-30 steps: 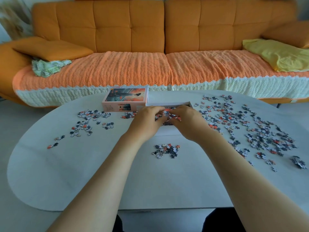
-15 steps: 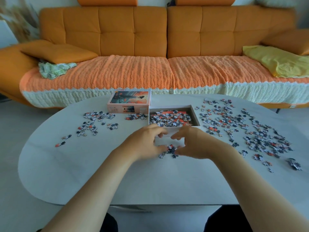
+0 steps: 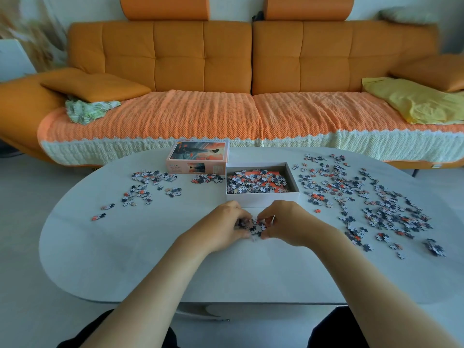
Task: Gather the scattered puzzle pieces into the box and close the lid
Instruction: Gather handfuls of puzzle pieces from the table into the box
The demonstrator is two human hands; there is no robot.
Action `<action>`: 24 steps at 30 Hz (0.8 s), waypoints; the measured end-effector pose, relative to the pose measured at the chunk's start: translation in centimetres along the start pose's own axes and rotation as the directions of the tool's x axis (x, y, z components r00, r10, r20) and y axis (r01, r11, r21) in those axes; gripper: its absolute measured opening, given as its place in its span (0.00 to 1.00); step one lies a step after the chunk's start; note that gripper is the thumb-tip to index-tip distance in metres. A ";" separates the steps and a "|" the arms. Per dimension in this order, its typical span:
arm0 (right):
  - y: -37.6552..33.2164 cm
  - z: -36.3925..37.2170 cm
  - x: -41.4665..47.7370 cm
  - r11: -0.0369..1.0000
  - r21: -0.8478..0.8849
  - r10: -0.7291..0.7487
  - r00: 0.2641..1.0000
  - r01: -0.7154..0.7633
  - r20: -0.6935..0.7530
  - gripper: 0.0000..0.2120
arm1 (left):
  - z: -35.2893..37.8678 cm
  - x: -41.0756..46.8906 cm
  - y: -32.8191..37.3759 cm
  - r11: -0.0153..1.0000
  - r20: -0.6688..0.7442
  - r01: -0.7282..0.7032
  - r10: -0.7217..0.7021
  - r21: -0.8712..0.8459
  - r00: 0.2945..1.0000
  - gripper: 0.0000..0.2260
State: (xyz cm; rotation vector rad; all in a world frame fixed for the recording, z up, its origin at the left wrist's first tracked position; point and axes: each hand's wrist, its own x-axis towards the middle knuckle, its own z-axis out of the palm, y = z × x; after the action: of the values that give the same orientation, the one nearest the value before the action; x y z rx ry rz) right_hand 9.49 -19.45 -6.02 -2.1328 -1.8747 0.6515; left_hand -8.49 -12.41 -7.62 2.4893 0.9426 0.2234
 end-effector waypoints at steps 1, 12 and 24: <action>0.1 -0.1 -0.1 1.000 0.010 0.009 1.000 -0.009 0.008 0.24 | -0.2 -0.1 -0.1 1.000 0.008 0.008 -0.008 -0.011 1.000 0.25; -1.4 0.6 0.1 1.000 0.000 -0.019 1.000 0.019 -0.006 0.12 | 0.1 -0.4 0.4 0.999 -0.010 0.013 -0.014 -0.031 1.000 0.17; -1.9 0.6 0.2 0.996 0.083 0.014 1.000 -0.014 -0.002 0.09 | 0.3 -0.4 0.5 0.995 -0.089 0.026 -0.035 -0.091 0.995 0.08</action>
State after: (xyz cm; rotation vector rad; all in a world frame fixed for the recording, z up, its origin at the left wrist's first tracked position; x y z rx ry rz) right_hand 7.52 -19.05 -5.72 -2.0959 -1.8000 0.7156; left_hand -8.42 -13.10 -7.66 2.3980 0.9842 0.3636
